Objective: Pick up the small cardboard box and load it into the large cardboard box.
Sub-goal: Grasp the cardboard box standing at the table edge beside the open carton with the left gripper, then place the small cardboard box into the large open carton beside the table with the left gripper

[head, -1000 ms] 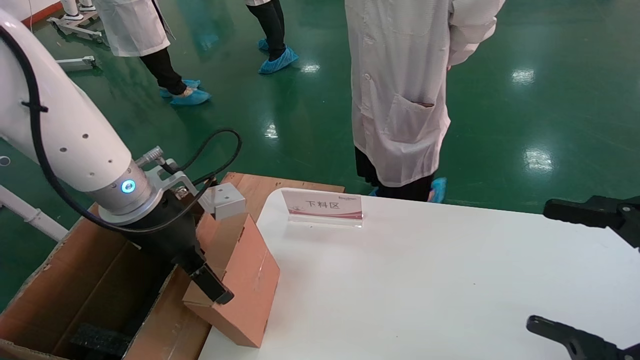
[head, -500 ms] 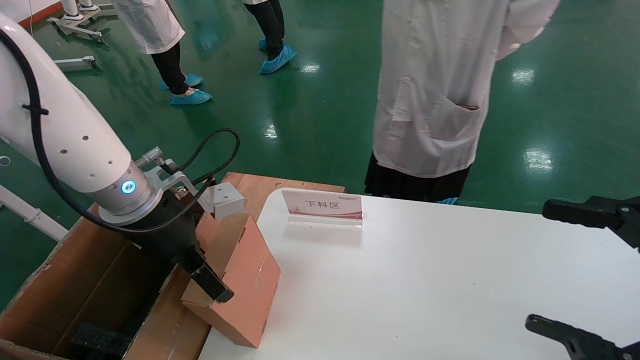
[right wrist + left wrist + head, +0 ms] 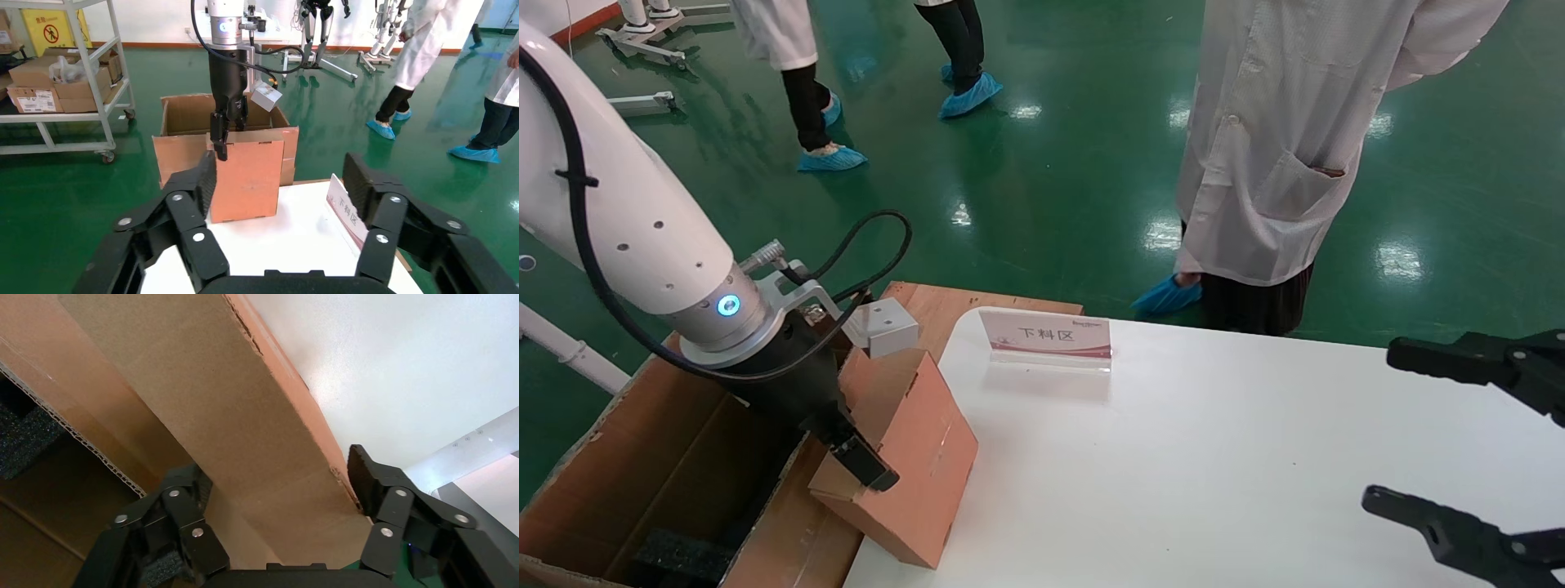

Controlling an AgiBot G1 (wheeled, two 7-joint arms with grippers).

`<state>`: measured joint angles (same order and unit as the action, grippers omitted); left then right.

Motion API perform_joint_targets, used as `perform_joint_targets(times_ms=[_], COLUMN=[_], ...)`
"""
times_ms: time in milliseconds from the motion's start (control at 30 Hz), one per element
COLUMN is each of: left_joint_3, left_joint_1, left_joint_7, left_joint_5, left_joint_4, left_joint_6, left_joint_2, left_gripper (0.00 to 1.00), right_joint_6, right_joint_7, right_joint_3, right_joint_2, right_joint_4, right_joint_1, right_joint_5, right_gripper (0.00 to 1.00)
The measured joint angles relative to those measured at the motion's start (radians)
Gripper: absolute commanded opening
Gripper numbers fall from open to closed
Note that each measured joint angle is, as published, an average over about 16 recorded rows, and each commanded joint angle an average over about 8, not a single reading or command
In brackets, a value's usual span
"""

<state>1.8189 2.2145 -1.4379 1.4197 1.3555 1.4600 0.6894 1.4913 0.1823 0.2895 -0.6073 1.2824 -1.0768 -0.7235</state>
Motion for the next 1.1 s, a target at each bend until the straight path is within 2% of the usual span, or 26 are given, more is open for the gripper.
perform_joint_targets(times_ms=[733,1100], left_joint_3=[-0.005,-0.052], left_joint_1=[0.007,0.096], left_joint_7=[0.002,-0.016], left_joint_5=[-0.005,-0.049], left_joint_4=[-0.008,-0.021], left_joint_6=[0.003,0.024], left_joint_2=[0.001,-0.022], left_gripper=[0.00,0.00], right_joint_6=[0.000,0.000], right_joint_7=[0.000,0.000], right_joint_3=[0.000,0.001], right_joint_2=[0.000,0.000], right_joint_4=[0.000,-0.001], right_joint_1=[0.000,0.000], right_joint_5=[0.000,0.000], right_gripper=[0.00,0.00])
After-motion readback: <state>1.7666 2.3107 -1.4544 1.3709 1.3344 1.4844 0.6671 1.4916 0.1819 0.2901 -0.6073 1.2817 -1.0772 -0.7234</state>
